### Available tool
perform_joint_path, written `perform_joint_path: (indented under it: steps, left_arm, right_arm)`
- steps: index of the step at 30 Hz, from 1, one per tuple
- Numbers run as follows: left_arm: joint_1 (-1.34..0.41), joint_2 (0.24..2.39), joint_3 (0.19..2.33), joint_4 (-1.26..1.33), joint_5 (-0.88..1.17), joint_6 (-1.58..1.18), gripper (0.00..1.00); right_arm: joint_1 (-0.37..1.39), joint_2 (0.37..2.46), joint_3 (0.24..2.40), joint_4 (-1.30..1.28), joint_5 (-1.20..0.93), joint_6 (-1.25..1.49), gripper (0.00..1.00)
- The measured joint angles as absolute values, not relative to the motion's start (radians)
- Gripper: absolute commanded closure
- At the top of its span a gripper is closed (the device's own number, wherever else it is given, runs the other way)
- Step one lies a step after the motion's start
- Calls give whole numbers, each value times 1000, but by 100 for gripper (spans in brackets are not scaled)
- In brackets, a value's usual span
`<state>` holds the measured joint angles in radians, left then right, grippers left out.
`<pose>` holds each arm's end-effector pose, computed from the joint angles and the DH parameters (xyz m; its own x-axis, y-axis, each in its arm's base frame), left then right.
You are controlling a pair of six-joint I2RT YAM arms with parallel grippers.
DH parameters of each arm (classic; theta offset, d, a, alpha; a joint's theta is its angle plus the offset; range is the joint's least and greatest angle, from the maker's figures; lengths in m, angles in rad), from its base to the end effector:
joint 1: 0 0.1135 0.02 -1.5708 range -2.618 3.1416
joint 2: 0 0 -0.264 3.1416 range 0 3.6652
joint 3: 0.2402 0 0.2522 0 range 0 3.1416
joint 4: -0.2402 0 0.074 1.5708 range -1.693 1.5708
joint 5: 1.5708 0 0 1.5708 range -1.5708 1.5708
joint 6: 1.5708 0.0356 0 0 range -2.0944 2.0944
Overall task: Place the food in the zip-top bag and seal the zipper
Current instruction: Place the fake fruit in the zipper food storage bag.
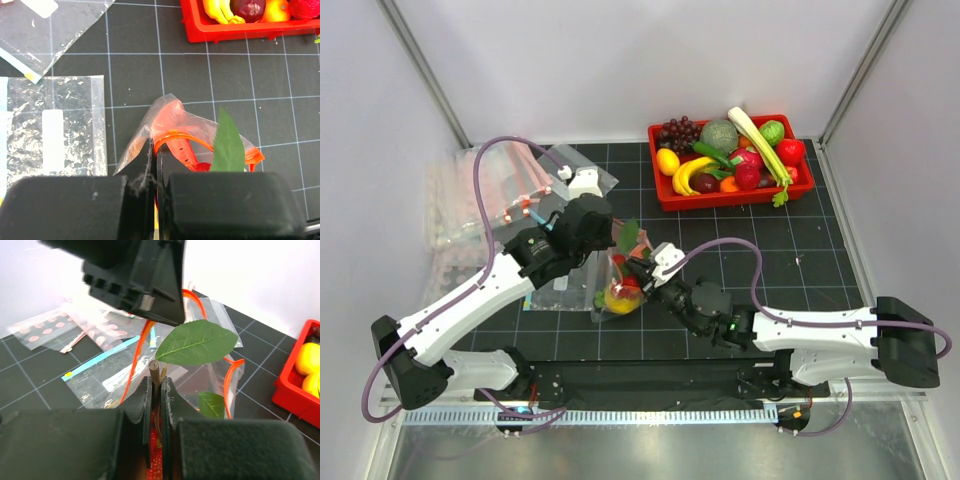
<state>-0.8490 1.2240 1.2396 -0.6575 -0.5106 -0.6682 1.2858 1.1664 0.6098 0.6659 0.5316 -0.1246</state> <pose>0.1838 -0.1825 0.3627 -0.5560 -0.1864 -0.8100 0.0659 0.9616 -0.2666 0.0904 0.2443 0.2892 0.1156 0.0137 -0.9932 -0.6764 0.7333 -0.0687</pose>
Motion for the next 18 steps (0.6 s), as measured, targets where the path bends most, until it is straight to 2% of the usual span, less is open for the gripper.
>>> perform_joint_path:
  steps: [12,18]
  left_arm:
    - [-850,1212,1237,-670,-552,-669,100]
    - [-850,1099,1182,-644,-553,-669,98]
  right_arm:
    - [1333,1137,589,706,503,-208,99]
    - [1333,1180,590,746,495,-207,99]
